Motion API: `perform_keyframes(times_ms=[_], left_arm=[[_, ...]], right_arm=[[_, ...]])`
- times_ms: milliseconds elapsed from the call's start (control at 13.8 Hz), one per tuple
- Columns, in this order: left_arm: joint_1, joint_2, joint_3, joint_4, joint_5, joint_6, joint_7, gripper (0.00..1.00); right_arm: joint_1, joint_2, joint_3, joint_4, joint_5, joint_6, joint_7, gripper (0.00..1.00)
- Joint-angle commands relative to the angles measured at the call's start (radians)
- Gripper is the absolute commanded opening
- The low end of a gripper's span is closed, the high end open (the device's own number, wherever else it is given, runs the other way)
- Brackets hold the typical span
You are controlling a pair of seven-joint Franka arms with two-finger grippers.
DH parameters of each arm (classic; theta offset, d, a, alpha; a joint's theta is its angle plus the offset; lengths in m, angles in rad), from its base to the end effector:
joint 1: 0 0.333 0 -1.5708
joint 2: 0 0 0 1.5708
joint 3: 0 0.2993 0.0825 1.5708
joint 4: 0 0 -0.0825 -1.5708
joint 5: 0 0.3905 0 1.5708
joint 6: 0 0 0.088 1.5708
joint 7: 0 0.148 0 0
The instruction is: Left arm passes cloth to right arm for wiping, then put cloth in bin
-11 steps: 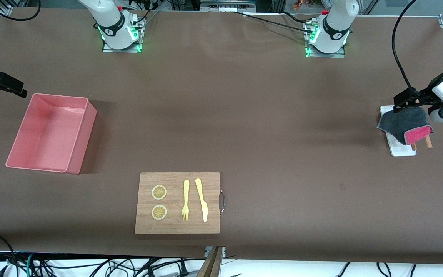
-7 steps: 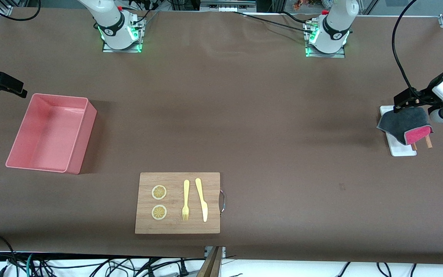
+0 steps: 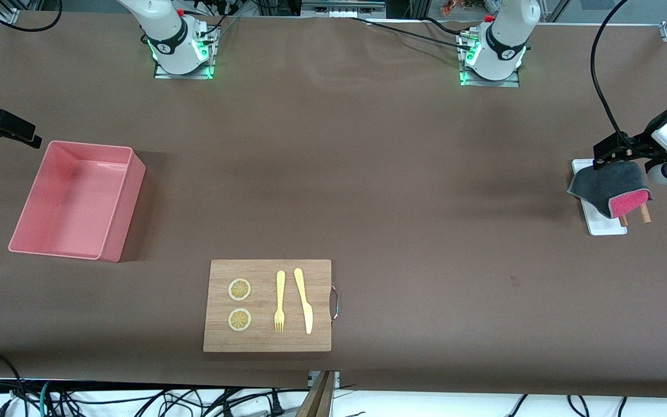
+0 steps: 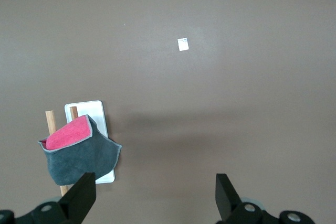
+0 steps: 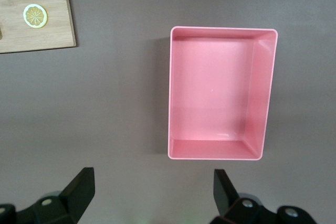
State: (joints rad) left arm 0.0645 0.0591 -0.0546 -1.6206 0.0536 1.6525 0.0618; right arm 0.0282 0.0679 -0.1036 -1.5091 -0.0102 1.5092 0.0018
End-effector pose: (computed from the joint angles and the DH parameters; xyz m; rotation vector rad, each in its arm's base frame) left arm 0.5810 0.0139 0.5164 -3.0909 0.0880 0.0447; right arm 0.5697 -0.0429 0.5527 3.1227 -0.1210 -0.1063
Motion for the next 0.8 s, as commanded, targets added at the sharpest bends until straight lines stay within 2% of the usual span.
perform_keyframes(times_ms=[0,723], left_arm=[[0.005,0.016,-0.002,0.035,-0.024,-0.017,-0.003,1.0],[0.044,0.004,0.002,0.056,-0.029,-0.02,0.009,1.0]], right_arm=[[-0.007,0.007,0.001,0.02,0.018,-0.004,0.009,1.0],[-0.007,0.007,0.001,0.02,0.018,-0.004,0.006,1.0]])
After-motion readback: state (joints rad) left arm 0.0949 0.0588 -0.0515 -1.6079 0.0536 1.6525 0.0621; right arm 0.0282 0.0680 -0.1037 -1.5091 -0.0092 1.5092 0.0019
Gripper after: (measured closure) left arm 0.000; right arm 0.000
